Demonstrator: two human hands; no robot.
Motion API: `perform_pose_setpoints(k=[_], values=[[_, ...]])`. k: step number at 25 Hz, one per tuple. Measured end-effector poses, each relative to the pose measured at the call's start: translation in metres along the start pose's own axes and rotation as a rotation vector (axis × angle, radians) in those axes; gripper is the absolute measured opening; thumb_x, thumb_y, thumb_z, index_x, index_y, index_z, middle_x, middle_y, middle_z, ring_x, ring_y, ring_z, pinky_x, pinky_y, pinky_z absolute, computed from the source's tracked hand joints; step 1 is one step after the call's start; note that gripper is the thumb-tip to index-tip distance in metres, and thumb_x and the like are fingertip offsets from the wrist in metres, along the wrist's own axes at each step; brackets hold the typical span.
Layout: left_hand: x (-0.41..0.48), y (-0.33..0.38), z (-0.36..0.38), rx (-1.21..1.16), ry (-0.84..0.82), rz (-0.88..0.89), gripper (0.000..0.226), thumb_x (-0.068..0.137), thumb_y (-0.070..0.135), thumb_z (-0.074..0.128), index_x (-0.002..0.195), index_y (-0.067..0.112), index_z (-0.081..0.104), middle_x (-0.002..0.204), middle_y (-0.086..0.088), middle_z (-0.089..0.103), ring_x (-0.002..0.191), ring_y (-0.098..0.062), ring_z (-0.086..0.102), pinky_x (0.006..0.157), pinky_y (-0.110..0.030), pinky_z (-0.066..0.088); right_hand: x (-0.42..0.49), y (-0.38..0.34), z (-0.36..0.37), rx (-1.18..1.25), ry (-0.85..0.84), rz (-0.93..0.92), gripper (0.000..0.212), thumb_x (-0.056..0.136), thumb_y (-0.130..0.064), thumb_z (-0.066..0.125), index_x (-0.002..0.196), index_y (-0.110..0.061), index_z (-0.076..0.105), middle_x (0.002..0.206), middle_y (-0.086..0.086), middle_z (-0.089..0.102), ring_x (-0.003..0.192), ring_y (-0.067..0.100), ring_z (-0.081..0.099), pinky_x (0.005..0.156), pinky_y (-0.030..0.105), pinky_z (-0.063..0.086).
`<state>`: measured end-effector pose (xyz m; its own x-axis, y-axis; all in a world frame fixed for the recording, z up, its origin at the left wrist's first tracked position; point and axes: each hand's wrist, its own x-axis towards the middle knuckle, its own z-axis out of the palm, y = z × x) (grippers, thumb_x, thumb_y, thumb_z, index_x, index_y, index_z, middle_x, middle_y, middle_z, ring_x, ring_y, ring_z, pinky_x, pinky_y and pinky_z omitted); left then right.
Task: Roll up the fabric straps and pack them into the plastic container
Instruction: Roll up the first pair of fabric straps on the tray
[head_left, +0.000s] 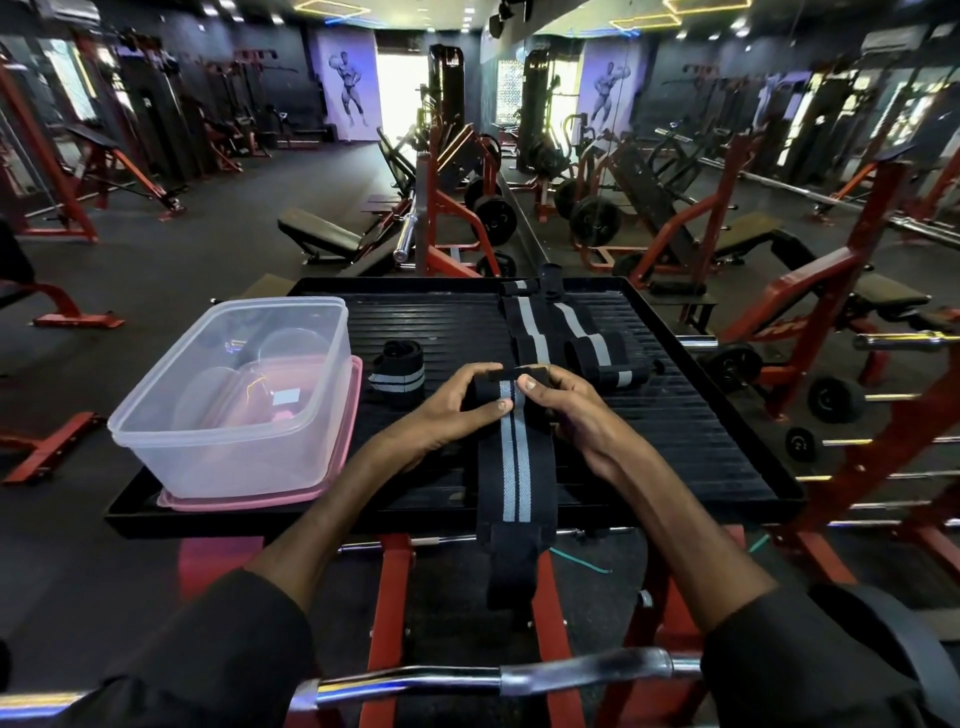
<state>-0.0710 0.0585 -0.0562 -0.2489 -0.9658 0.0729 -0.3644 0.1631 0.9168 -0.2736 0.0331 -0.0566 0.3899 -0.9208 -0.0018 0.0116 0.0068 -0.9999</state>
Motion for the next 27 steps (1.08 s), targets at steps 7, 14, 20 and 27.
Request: perform_pose_setpoints(k=[7, 14, 20, 27], values=[[-0.003, -0.003, -0.011, -0.014, -0.021, -0.038, 0.037, 0.091, 0.027, 0.073, 0.126, 0.023, 0.062, 0.117, 0.013, 0.066, 0.106, 0.0, 0.064, 0.086, -0.016, 0.054, 0.004, 0.013, -0.01, 0.021, -0.082, 0.027, 0.04, 0.085, -0.029, 0.079, 0.123, -0.023, 0.069, 0.121, 0.006, 0.074, 0.119, 0.029, 0.066, 0.109, 0.055, 0.045], [-0.009, -0.012, -0.008, 0.038, 0.115, 0.135, 0.053, 0.074, 0.015, 0.088, 0.121, 0.02, 0.064, 0.115, 0.006, 0.07, 0.11, -0.006, 0.066, 0.096, -0.02, 0.049, 0.009, -0.007, -0.016, 0.177, -0.186, 0.141, 0.043, 0.082, -0.018, 0.074, 0.125, -0.023, 0.07, 0.115, 0.006, 0.072, 0.108, 0.024, 0.066, 0.106, 0.05, 0.044], [-0.009, -0.012, -0.004, 0.244, 0.157, 0.314, 0.057, 0.069, 0.013, 0.091, 0.117, 0.021, 0.062, 0.112, 0.017, 0.064, 0.106, 0.01, 0.059, 0.093, -0.006, 0.041, 0.008, 0.002, -0.011, -0.16, -0.174, 0.178, 0.059, 0.078, -0.052, 0.08, 0.126, -0.022, 0.064, 0.128, 0.009, 0.071, 0.118, 0.029, 0.066, 0.093, 0.046, 0.051], [-0.006, -0.007, -0.013, -0.01, -0.125, -0.092, 0.041, 0.089, 0.027, 0.075, 0.125, 0.034, 0.057, 0.123, 0.014, 0.061, 0.119, -0.004, 0.058, 0.102, -0.024, 0.048, 0.002, 0.008, -0.015, -0.067, -0.123, -0.017, 0.043, 0.081, -0.013, 0.084, 0.12, -0.017, 0.068, 0.116, 0.015, 0.073, 0.107, 0.03, 0.068, 0.096, 0.045, 0.054]])
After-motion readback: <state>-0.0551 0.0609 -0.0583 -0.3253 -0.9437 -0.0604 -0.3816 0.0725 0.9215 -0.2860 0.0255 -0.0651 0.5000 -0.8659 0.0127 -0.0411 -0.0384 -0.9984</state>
